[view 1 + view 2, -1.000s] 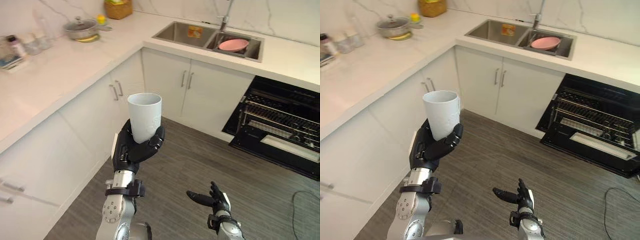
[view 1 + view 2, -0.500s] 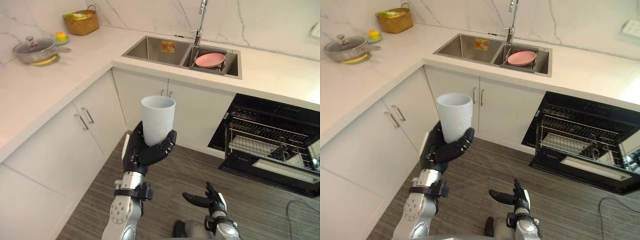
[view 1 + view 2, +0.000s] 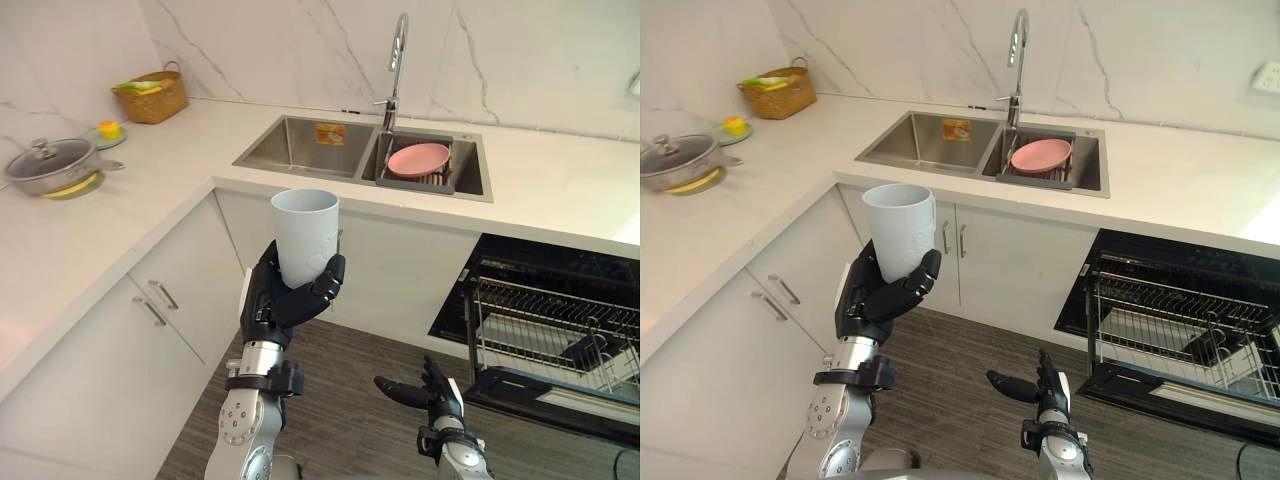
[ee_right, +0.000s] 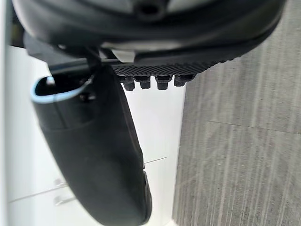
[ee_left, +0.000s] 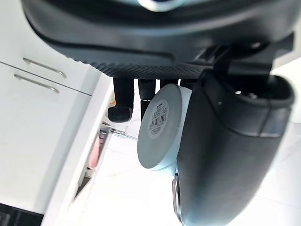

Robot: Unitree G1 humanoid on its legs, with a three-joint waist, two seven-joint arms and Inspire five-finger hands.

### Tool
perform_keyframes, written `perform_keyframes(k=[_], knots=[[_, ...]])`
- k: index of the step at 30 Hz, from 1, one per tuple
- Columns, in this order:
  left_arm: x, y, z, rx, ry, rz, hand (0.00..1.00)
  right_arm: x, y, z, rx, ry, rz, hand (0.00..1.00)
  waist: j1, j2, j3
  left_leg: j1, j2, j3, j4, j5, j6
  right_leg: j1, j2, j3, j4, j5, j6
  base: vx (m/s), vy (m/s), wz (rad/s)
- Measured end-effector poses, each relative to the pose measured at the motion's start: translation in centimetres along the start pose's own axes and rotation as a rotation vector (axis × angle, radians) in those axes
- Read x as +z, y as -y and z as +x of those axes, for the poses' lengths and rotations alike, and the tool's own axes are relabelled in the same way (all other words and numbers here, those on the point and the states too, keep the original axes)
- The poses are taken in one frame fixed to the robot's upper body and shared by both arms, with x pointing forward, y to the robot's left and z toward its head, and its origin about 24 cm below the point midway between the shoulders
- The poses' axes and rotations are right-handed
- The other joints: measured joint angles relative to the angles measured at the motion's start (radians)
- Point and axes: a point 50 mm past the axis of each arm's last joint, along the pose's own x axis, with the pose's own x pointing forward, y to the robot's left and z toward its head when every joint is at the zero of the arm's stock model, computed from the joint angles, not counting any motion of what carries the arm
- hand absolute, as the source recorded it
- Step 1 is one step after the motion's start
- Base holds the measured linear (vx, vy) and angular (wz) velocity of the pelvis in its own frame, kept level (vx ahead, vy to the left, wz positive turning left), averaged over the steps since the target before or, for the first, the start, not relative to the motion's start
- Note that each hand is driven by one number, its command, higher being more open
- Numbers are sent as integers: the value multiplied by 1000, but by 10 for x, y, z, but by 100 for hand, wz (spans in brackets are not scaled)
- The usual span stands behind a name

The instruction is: Walk over to the sink, pick up the cup, carry it to the dishwasher, place the cup inside the dishwasher, then close the dishwasher door

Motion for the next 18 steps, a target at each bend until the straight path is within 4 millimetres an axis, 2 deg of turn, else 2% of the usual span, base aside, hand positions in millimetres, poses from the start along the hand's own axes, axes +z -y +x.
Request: perform_keyframes(k=[1, 3, 4, 5, 6, 7, 8, 10, 13, 14, 15, 16, 17, 18], knots=[[0, -1, 0, 1, 0, 9, 0, 2, -6, 1, 16, 5, 11, 100, 6, -19, 7, -6, 0, 27, 36, -41, 11, 5, -9, 42, -13, 5, 8, 359, 306, -56], [-1, -2, 0, 2, -11, 18, 0, 6, -11, 0, 25, 22, 26, 100, 10, -31, 6, 13, 4, 65, 43, -81, 21, -3, -16, 80, 4, 10, 17, 260, 220, -73], [-2, -3, -1, -4, -19, 26, 0, 10, -13, 0, 28, 38, 30, 100, 10, -31, 6, 49, 10, 103, 34, -104, 26, -29, -19, 105, 77, 8, 20, 201, 191, -91], [-3, -3, -2, -14, -26, 38, 0, 12, -14, 0, 32, 50, 34, 100, 9, -32, 6, 100, 10, 143, 2, -113, 33, -82, -31, 104, 204, 7, 36, 184, 184, -94], [-3, -3, -2, -20, -29, 42, 0, 14, -15, 0, 34, 56, 37, 100, 9, -35, 7, 127, 9, 162, -15, -117, 38, -113, -43, 92, 276, 13, 52, 152, 160, -91], [-3, -2, -3, -29, -32, 46, 0, 16, -18, 0, 39, 63, 43, 100, 7, -42, 11, 177, 7, 199, -42, -130, 47, -166, -73, 43, 411, 16, 66, 140, 133, -80], [-4, -1, -3, -33, -34, 44, 0, 17, -21, 0, 48, 67, 47, 100, 0, -45, 10, 213, 10, 224, -54, -147, 56, -212, -104, -19, 500, 5, 50, 147, 120, -72], [-4, 0, -4, -40, -34, 44, 0, 20, -28, 1, 70, 77, 36, 100, -9, -45, 10, 247, 26, 263, -73, -165, 48, -282, -125, -100, 544, -13, 21, 158, 62, -64], [-5, -3, -5, -46, -41, 65, 0, 30, -38, 5, 111, 106, 16, 100, -34, -48, 9, 286, 59, 322, -104, -177, 23, -363, -117, -237, 454, -26, -3, 234, -65, -70], [-6, -4, -4, -42, -46, 68, 0, 36, -40, 7, 120, 123, 7, 100, -49, -49, 10, 298, 75, 345, -101, -185, 7, -396, -82, -286, 332, 0, -19, 263, -127, -48], [-7, -4, -3, -41, -49, 70, 0, 38, -40, 8, 121, 128, 2, 100, -56, -58, 5, 300, 75, 345, -98, -191, -4, -398, -62, -293, 253, 53, -34, 291, -139, -37], [-12, -5, -2, -35, -62, 76, 0, 40, -35, 9, 111, 135, -18, 100, -68, -49, 8, 311, 81, 334, -89, -203, -24, -381, -37, -284, 208, 145, -78, 290, -92, -34], [-19, -5, -1, -26, -91, 81, 0, 40, -25, 11, 91, 138, -58, 100, -68, -10, 14, 329, 113, 313, -85, -202, -34, -344, 8, -281, 169, 152, -89, 356, -108, -42], [-21, -5, -1, -21, -100, 78, 0, 40, -21, 11, 84, 141, -78, 100, -68, 3, 13, 335, 122, 303, -83, -198, -36, -334, 25, -272, 154, 151, -91, 412, -133, -53]])
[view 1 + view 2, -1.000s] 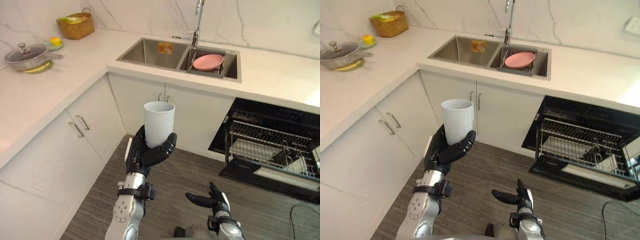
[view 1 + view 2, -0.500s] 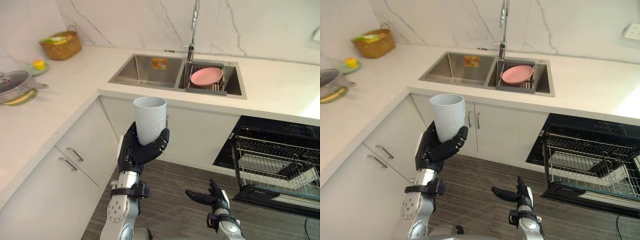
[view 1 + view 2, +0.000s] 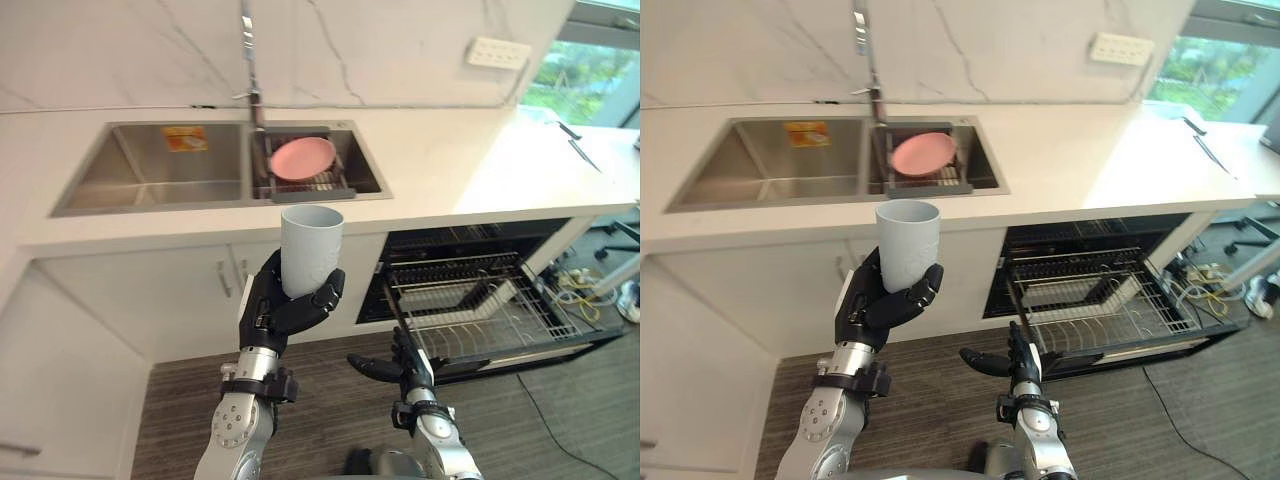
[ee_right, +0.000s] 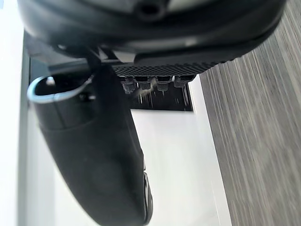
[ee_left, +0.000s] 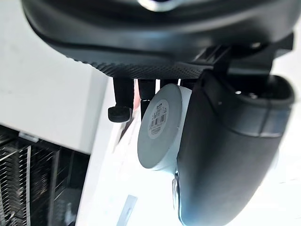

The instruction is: Walk over to the sink, pick up the cup, carry it to the dishwasher, place the cup inside the dishwasher, then close the dishwasher door

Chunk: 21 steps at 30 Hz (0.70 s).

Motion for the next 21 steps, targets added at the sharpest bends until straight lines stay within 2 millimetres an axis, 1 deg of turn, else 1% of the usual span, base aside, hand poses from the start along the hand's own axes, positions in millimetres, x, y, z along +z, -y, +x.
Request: perform_keyframes(k=[1, 2, 3, 4, 5, 6, 7, 8, 9, 10, 11, 12, 13, 14, 15, 16, 17, 18, 21], knots=[[-1, 2, 3, -1, 0, -2, 0, 1, 3, -2, 16, 11, -21, 100, -3, 19, 9, 8, 18, -26, 27, 11, -12, 31, 25, 3, -27, -4, -5, 357, -153, -31], [-1, 5, 7, -11, 6, 13, 0, 1, 1, -6, 20, 18, -17, 100, -5, 25, 13, -2, 35, -48, 87, 30, -34, 65, 42, 3, -56, -6, -8, 229, -102, -19], [-1, 6, 8, -13, 10, 16, 0, 1, -1, -7, 22, 25, -13, 100, -8, 26, 15, -9, 43, -57, 130, 45, -41, 87, 50, 6, -75, -7, -9, 248, -92, -13], [0, 6, 9, -13, 15, 25, 0, 4, -4, -11, 23, 46, 3, 100, -9, 26, 18, -31, 63, -74, 240, 84, -49, 141, 66, 17, -118, -6, -9, 245, -54, -22], [0, 5, 8, -8, 16, 25, 0, 10, -3, -14, 14, 78, 13, 100, -6, 26, 22, -63, 84, -94, 369, 143, -48, 202, 79, 34, -165, -1, -9, 281, -49, -32], [0, 5, 8, -5, 16, 23, 0, 14, -3, -15, 8, 100, 18, 100, 2, 21, 25, -78, 93, -99, 427, 133, -49, 228, 83, 47, -187, 2, -11, 192, 14, -47], [1, 5, 8, -3, 24, 21, 0, 26, -1, -16, -12, 152, 31, 100, 13, 23, 23, -121, 94, -115, 478, 75, -46, 253, 89, 68, -215, 3, -10, 163, 47, -51], [3, 6, 9, -3, 31, 16, 0, 38, 3, -16, -37, 210, 46, 100, 14, 22, 24, -174, 76, -137, 471, 25, -25, 267, 87, 86, -233, 5, -7, 184, 80, -56], [4, 6, 9, 2, 37, 12, 0, 46, 5, -16, -51, 247, 53, 100, 19, 21, 25, -211, 52, -162, 437, -4, -12, 271, 85, 109, -242, 5, -8, 156, 91, -60], [4, 4, 9, 14, 39, 15, 0, 52, 6, -15, -59, 273, 56, 100, 28, 17, 27, -235, 22, -195, 382, -20, -8, 276, 80, 135, -246, 6, -7, 148, 139, -80], [5, 1, 9, 32, 44, 23, 0, 57, 7, -14, -63, 294, 60, 100, 37, 11, 31, -260, -24, -255, 295, -22, -7, 281, 69, 168, -244, 13, 9, 118, 142, -79], [6, 0, 10, 42, 47, 36, 0, 58, 6, -13, -63, 300, 61, 100, 39, 9, 33, -269, -47, -289, 240, -16, -14, 282, 63, 185, -242, 13, 18, 142, 203, -85], [7, -3, 10, 64, 57, 48, 0, 60, 6, -13, -62, 310, 61, 100, 40, 20, 36, -267, -76, -356, 94, 46, -22, 279, 62, 219, -229, 7, 38, 108, 180, -72], [9, -4, 10, 75, 66, 55, 0, 61, 7, -13, -60, 316, 55, 100, 41, 32, 40, -256, -77, -364, 59, 161, -8, 278, 69, 240, -218, -2, 52, 162, 260, -74], [11, -8, 11, 90, 74, 67, 0, 59, 2, -14, -52, 306, 66, 100, 36, 13, 44, -236, -91, -342, 37, 163, 21, 280, 56, 267, -215, -5, 59, 134, 204, -46], [15, -9, 12, 94, 90, 72, 0, 61, -1, -15, -46, 314, 76, 100, 32, -4, 48, -230, -103, -326, 20, 169, 29, 273, 41, 277, -218, -8, 66, 149, 223, -39], [18, -8, 12, 93, 104, 73, 0, 65, -4, -17, -36, 334, 85, 100, 34, -12, 54, -220, -114, -307, 8, 172, 34, 273, 25, 294, -228, -5, 77, 102, 154, -30], [19, -7, 11, 87, 107, 74, 0, 70, -7, -21, -24, 361, 94, 100, 35, -13, 53, -205, -124, -295, -6, 173, 35, 280, 18, 303, -240, -3, 85, 92, 136, -28], [25, -3, 8, 77, 134, 65, 0, 86, -14, -32, 13, 444, 113, 100, 39, -15, 52, -161, -134, -269, -52, 177, 42, 294, 8, 325, -255, -2, 90, 71, 73, -23]])
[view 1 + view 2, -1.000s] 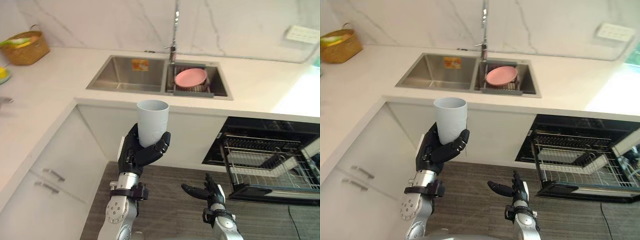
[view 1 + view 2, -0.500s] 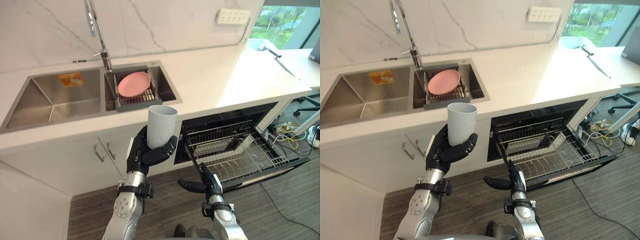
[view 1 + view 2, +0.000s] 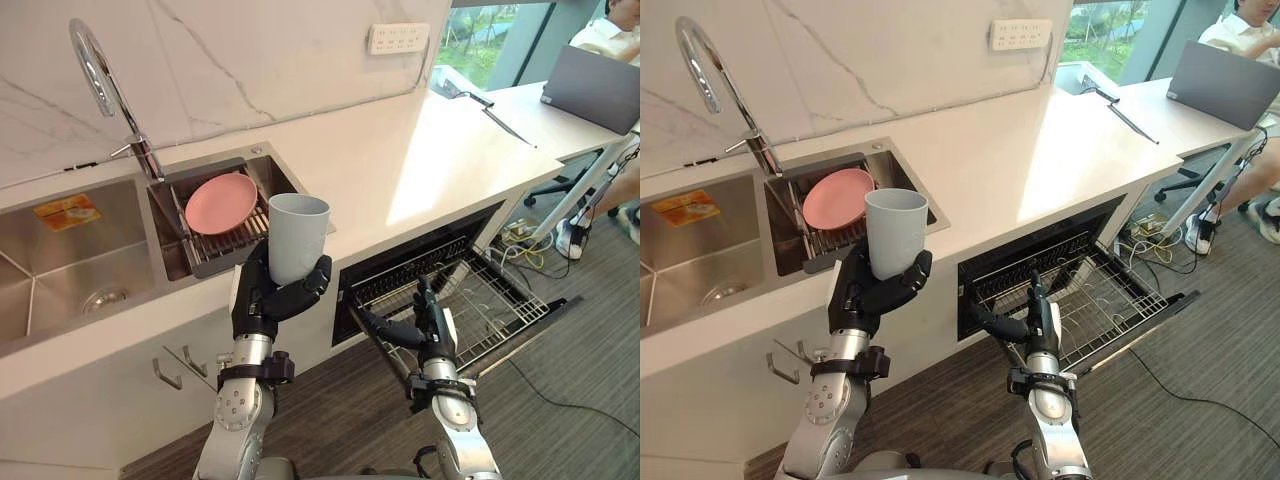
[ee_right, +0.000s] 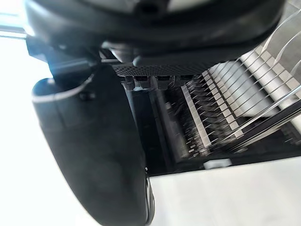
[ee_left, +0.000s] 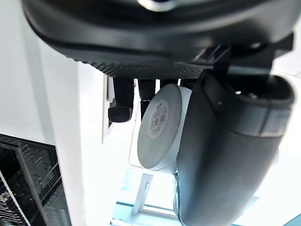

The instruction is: Walk over to the sink, pick up the cup, carry it to the dishwasher, place the cup inside the dishwasher, then close the dishwasher door

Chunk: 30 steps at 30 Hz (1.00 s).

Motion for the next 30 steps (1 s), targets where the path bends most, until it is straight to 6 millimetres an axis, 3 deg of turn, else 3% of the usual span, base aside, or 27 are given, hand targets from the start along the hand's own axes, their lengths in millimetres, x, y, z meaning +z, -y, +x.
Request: perform_keyframes(k=[4, 10, 18, 23, 30], knots=[[5, 16, -5, -67, 26, -5, 0, 23, -4, -11, 11, 110, 44, 100, -5, -13, -28, 45, 0, 19, -63, 11, 0, 20, -3, 17, -29, 1, 2, 80, -2, -15], [5, 22, -6, -92, 29, 3, 0, 29, 1, -23, -3, 130, 94, 100, -30, -14, -48, 86, 7, 55, -106, 12, 0, 32, 10, 50, -46, 3, 1, 43, -19, -19], [11, 10, 7, -40, 79, 77, 0, 48, 0, -30, 44, 213, 205, 100, -38, -10, -97, 109, 3, 87, -138, 16, 6, 32, 16, 85, -66, 14, 4, 11, 10, -13], [9, -7, 23, 22, 100, 174, 0, 59, -5, -25, 93, 265, 251, 100, -55, -10, -103, 114, 2, 110, -145, 23, 15, 38, 15, 108, -98, 43, 7, -36, 21, -13], [5, -14, 34, 56, 102, 267, 0, 65, -6, -21, 149, 289, 300, 100, -59, -9, -103, 114, -3, 124, -151, 35, 20, 38, 11, 122, -129, 69, 12, -53, 7, -8]])
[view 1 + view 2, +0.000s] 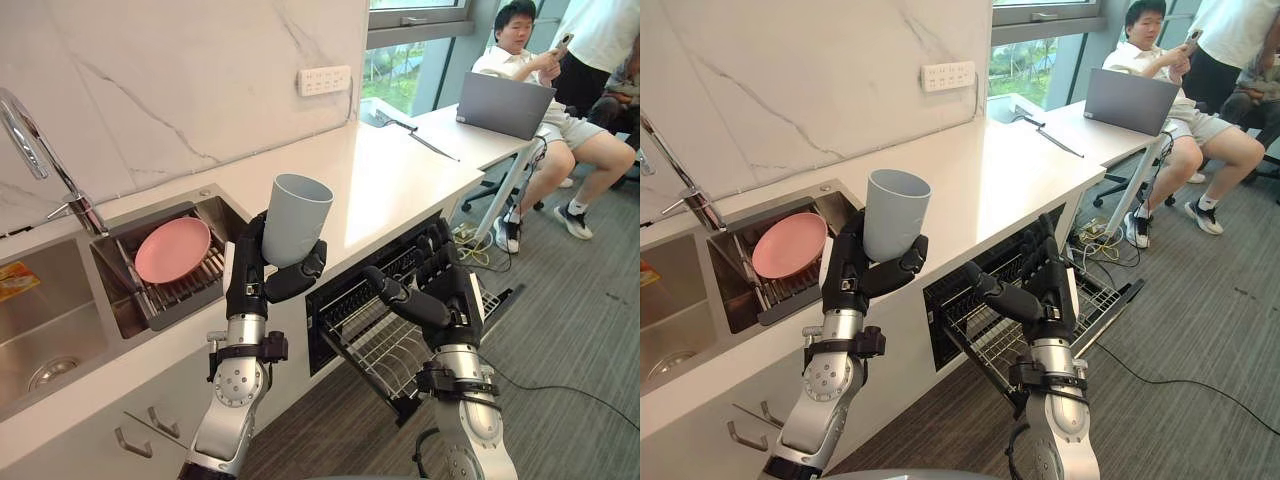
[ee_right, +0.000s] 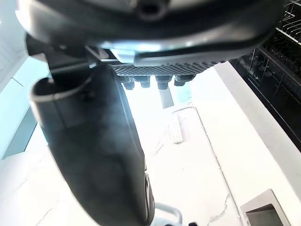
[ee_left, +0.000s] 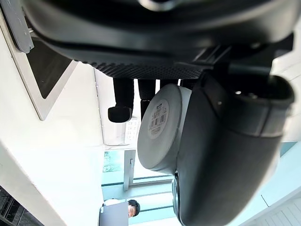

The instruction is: Walk over to the sink, pick up the cup, carry it to the dishwasher, place the cup inside the dishwasher, then close the dishwasher door

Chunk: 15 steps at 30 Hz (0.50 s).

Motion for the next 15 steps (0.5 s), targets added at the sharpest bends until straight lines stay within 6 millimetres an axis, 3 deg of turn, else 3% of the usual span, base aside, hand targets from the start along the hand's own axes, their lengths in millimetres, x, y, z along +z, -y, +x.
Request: perform_keyframes(k=[9, 15], knots=[[1, 3, 4, -14, 26, 62, 0, 3, -10, 9, 73, 22, 28, 100, -6, 0, 0, -3, -3, 4, -4, 3, 0, 2, -3, 6, -24, 15, 3, -11, -1, -1], [4, 21, 1, -96, 56, 108, 0, -3, -15, 12, 96, -3, 35, 100, -8, 2, 1, -10, -10, -3, -14, 6, 6, 3, -10, -4, -36, 19, 5, 4, -5, 4]])
